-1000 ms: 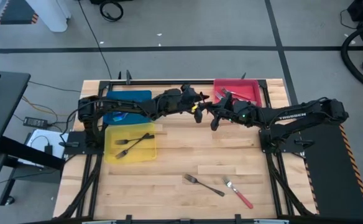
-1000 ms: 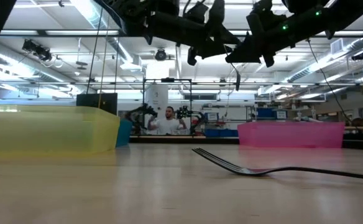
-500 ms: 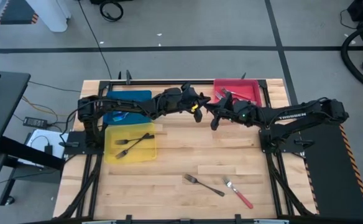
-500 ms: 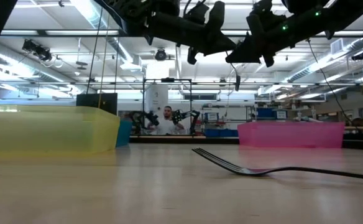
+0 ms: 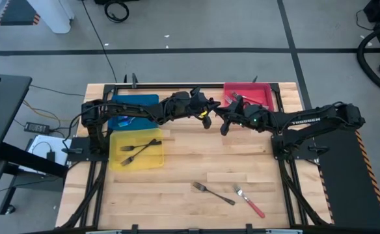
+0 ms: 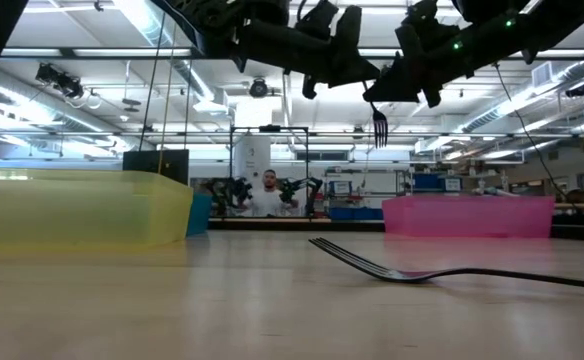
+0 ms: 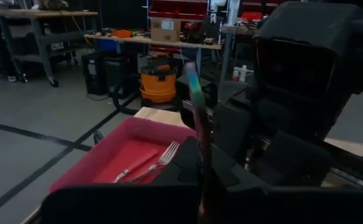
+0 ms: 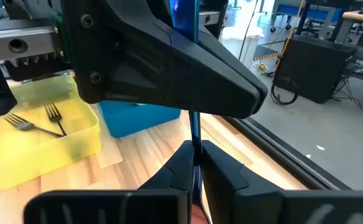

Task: Sort silverware by color (type)
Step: Put the blue fork into the blue bin

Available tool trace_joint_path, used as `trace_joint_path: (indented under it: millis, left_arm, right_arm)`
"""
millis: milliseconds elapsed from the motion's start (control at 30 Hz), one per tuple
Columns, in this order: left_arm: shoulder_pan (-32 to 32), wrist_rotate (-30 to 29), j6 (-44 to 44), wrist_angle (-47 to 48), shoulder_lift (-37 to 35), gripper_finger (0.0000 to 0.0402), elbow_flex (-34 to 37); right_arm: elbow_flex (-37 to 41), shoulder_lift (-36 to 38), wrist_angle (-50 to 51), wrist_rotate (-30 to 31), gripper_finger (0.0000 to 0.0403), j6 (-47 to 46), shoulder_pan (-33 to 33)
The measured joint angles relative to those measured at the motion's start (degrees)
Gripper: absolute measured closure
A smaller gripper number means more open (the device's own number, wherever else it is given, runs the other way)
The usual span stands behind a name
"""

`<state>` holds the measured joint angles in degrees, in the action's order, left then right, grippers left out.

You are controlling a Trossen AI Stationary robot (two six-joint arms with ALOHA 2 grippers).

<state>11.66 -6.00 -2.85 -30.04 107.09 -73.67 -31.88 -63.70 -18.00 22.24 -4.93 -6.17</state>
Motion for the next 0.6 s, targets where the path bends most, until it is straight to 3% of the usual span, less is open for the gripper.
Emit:
trace_joint_path:
  millis: [300,600]
  left_arm:
    - [0.6,-0.9,4.2,2.1,-0.6,0.0401,0.0]
    - [5.7,-5.7,12.2,27.6,-10.7,0.0401,0.1]
  right_arm:
    - [0.0,0.0,-0.4,0.6,0.0308,0.6,0.0]
    - [0.0,0.8,-0.5,3.5,0.0270,8.2,-0.2]
